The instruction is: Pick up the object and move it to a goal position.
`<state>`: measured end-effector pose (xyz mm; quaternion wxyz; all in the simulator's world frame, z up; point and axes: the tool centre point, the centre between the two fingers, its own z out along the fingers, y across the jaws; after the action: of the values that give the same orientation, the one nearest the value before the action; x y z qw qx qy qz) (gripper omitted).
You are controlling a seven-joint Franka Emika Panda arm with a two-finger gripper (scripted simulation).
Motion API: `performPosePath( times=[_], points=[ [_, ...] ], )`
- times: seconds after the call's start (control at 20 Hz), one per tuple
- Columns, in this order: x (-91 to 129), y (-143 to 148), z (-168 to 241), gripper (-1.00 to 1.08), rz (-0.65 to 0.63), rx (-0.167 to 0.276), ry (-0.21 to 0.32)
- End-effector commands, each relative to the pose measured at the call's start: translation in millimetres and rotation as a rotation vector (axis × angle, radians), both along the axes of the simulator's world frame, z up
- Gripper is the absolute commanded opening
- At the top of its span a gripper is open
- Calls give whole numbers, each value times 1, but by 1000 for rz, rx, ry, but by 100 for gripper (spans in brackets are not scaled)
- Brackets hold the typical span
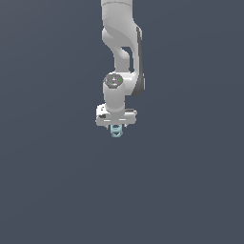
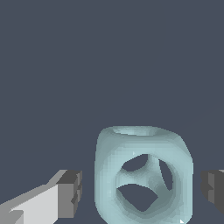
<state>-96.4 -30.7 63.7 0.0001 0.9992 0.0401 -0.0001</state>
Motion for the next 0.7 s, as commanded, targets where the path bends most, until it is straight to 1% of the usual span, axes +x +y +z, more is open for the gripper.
performPosePath(
  times=[0.0, 0.35, 0.4, 0.65],
  points=[
    [-1, 0, -11, 100, 0, 0, 0],
    [0, 0, -24, 100, 0, 0, 0],
    [0, 0, -24, -100, 0, 0, 0],
    [0, 0, -24, -100, 0, 0, 0]
  ],
)
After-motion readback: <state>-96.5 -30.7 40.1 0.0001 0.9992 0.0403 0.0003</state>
